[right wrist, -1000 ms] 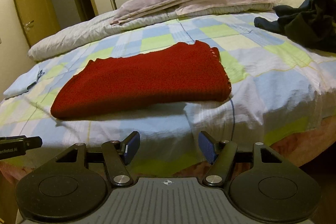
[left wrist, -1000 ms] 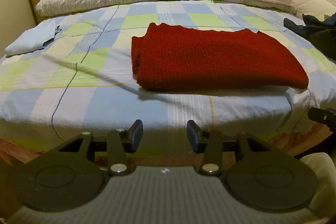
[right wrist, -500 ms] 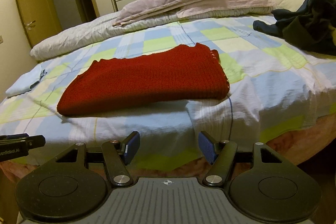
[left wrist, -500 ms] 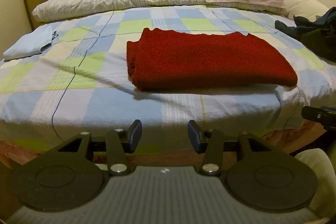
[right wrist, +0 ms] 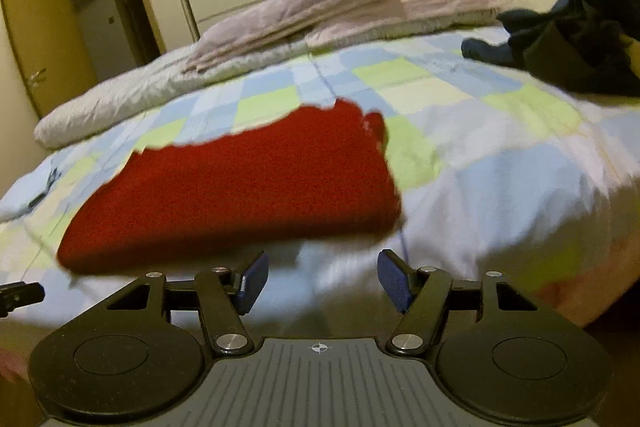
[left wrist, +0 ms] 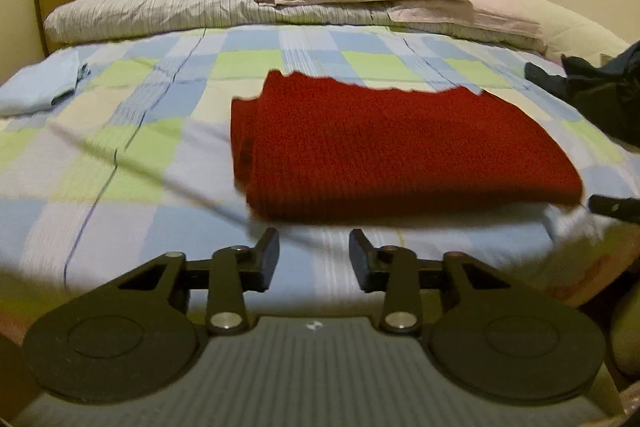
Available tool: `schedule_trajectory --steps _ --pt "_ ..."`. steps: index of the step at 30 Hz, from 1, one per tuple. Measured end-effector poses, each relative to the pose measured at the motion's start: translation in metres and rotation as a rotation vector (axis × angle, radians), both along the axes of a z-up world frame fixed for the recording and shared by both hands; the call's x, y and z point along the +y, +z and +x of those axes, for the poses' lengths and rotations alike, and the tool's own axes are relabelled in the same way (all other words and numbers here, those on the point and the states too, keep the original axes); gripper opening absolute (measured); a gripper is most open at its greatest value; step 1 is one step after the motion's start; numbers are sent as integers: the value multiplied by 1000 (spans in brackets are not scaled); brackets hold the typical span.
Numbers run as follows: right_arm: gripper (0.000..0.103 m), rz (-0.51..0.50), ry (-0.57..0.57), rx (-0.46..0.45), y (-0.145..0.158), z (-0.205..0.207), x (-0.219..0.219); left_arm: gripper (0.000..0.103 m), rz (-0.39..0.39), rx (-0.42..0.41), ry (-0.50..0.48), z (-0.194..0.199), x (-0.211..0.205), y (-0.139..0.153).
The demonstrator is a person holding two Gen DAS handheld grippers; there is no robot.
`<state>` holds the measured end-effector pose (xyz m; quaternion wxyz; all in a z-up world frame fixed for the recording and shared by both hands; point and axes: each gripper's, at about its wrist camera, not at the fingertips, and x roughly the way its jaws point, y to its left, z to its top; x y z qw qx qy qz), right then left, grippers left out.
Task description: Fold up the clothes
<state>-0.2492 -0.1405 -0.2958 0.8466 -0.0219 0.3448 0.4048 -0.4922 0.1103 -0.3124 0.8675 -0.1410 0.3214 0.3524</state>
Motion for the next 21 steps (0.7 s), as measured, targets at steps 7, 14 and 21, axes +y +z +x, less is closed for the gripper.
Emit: schedule_trajectory --steps 7,14,21 --pt "65 21 -16 -13 -5 77 36 33 38 -47 22 51 61 0" --pt "7 -28 90 -4 -33 120 55 32 21 -31 -66 101 97 -21" --pt "6 -190 21 206 -25 147 56 24 -134 65 -44 125 117 -11"
